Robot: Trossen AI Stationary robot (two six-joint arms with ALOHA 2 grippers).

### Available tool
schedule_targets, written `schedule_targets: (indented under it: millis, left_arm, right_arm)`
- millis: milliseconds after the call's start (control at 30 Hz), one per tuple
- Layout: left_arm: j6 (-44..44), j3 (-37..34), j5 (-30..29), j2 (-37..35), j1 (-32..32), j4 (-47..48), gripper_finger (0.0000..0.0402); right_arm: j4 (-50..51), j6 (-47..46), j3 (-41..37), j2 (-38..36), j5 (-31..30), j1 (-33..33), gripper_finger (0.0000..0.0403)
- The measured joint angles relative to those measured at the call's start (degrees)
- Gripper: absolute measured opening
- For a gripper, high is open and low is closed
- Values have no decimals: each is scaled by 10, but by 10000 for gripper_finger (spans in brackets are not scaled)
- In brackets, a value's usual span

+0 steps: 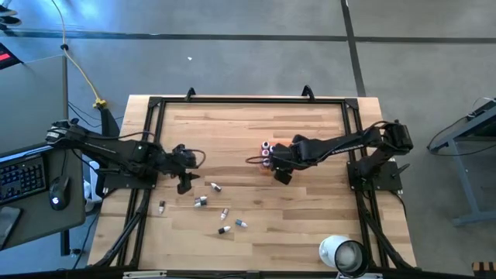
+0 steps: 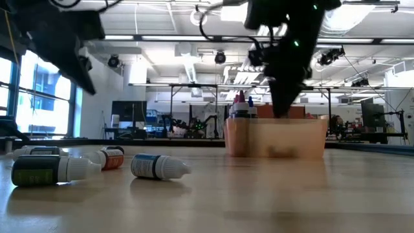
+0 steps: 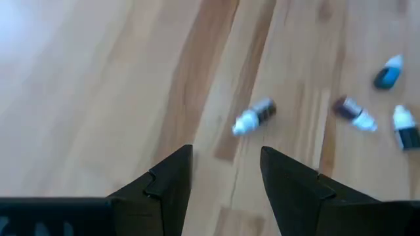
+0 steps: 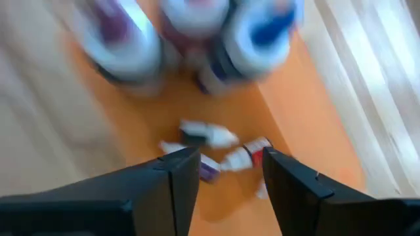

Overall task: Pick & Place food coloring
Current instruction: Put the small blue food coloring bottle into the orange bin

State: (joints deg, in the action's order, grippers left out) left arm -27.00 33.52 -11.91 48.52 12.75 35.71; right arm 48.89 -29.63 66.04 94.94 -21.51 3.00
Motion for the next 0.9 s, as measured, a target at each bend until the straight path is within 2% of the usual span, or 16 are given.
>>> schedule_targets:
  millis: [200, 267, 367, 500, 633, 767, 900]
  left_arm:
    - [-29, 0, 83, 68, 0, 3, 177]
    - [-30, 0, 120, 92, 0, 4, 177]
    - [-30, 0, 146, 123, 0, 3, 177]
    - [-31, 0, 90, 142, 0, 4, 177]
    - [-13, 0, 58, 139, 0, 2, 177]
    - [-11, 1, 49, 117, 0, -2, 177]
    - [-17, 1, 49, 107, 0, -2, 177]
  right_arm:
    - [-60, -1, 80, 0, 52, 25, 162]
    - [-125, 27, 81, 0, 76, 40, 161]
    - [-270, 33, 53, 4, 122, 64, 158]
    - [-439, 39, 9, 42, 139, 109, 158]
    - [-526, 22, 9, 108, 147, 150, 156]
    - [-522, 2, 53, 168, 113, 175, 154]
    - [-462, -8, 115, 214, 84, 189, 154]
